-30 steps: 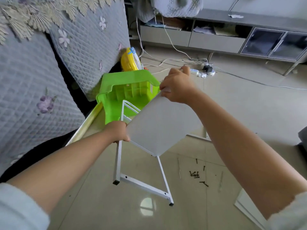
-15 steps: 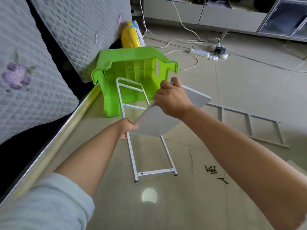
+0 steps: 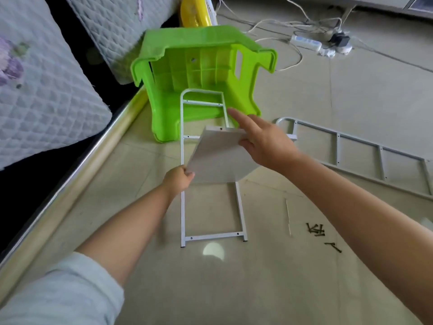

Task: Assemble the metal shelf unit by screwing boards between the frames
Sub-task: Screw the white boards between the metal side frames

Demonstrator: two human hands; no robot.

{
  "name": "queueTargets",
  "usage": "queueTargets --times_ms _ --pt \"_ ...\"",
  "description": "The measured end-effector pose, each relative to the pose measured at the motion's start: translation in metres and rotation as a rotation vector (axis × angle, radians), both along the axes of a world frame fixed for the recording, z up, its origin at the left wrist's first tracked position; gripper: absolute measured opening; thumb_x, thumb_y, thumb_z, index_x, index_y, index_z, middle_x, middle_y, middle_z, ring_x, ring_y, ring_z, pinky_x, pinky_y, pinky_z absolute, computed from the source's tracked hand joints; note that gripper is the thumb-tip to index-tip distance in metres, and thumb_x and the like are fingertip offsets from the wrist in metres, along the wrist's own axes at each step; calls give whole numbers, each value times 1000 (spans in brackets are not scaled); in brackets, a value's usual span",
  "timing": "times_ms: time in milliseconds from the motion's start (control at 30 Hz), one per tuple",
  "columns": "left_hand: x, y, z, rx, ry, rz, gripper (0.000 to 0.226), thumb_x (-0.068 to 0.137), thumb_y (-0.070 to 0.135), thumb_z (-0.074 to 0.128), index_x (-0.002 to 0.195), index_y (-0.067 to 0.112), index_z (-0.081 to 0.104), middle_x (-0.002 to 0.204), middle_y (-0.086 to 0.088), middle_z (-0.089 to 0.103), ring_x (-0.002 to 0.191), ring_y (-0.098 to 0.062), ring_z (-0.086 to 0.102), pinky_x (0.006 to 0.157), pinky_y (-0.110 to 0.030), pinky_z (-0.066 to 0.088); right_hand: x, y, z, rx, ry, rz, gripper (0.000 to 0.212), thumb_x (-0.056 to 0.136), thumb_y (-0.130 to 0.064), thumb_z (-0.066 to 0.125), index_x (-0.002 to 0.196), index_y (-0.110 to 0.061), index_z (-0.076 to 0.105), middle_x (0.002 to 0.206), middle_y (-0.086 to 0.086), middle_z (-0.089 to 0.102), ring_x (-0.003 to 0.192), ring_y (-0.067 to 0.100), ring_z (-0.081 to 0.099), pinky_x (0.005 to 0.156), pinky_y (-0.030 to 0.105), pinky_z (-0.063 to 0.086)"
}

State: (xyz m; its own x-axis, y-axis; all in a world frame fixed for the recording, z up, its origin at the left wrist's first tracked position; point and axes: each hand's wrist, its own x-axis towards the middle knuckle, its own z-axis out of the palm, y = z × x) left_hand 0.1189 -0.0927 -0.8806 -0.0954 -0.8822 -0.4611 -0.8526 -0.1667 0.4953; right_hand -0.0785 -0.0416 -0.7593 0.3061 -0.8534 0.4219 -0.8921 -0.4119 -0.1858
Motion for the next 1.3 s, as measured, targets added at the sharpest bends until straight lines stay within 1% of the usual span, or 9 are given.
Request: queueTargets --times_ms 167,267,467,600,700,900,1033,1167,1300 --pt "5 5 -2 -111 43 107 34 90 30 55 105 0 63 108 -18 65 107 -33 57 81 -30 42 -18 9 -2 271 103 -182 25 85 -11 53 108 -2 60 99 17 63 91 36 59 69 38 46" --pt "5 10 5 -266 171 174 33 85 30 63 105 4 62 105 -13 67 103 -29 59 79 -30 43 -31 6 1 407 136 -326 29 89 -16 53 117 -8 54 112 11 60 104 31 54 76 35 41" --pt "-3 9 28 -492 374 331 28 81 19 68 98 0 58 98 -16 65 94 -32 60 75 -34 43 -31 -22 0 395 -40 -369 32 85 -12 58 117 -6 54 112 15 59 103 33 54 78 38 44" --pt "-7 5 43 -543 462 282 39 82 19 68 114 4 52 110 -10 62 103 -25 57 73 -25 36 -31 -24 -5 361 -115 -355 35 81 -11 61 115 -6 56 110 15 60 98 34 56 80 39 46" --pt "-10 4 57 -625 511 259 62 81 18 70 133 4 39 130 -13 52 120 -26 48 91 -24 35 -30 -22 -7 373 -191 -328 50 78 -7 63 126 -8 50 120 14 58 99 33 58 86 34 44" --pt "-9 -10 65 -1026 406 -17 57 78 31 54 124 -2 47 122 -29 51 117 -36 46 99 -29 29 -26 -30 -8 431 -249 -346 67 78 -7 65 138 -11 35 128 16 53 111 31 54 91 27 39" --pt "-19 -15 69 -1252 285 -269 34 78 20 48 111 11 46 120 -15 48 112 -29 43 96 -44 39 -37 -20 -6 439 -360 -398 68 78 -3 65 138 -7 33 126 15 49 100 27 57 88 33 45" --pt "-44 -17 76 -1315 189 -410 27 76 15 46 102 13 50 113 -15 58 112 -26 45 99 -49 27 -63 -5 -5 468 -323 -477 57 83 -5 61 135 -8 39 124 12 51 95 20 53 85 27 43" --pt "-78 0 77 -1339 199 -606 22 73 11 47 91 7 60 103 -18 64 106 -27 46 96 -49 31 -107 29 -13 568 -216 -549 44 87 -12 56 130 -9 46 123 7 52 102 18 54 84 22 42"
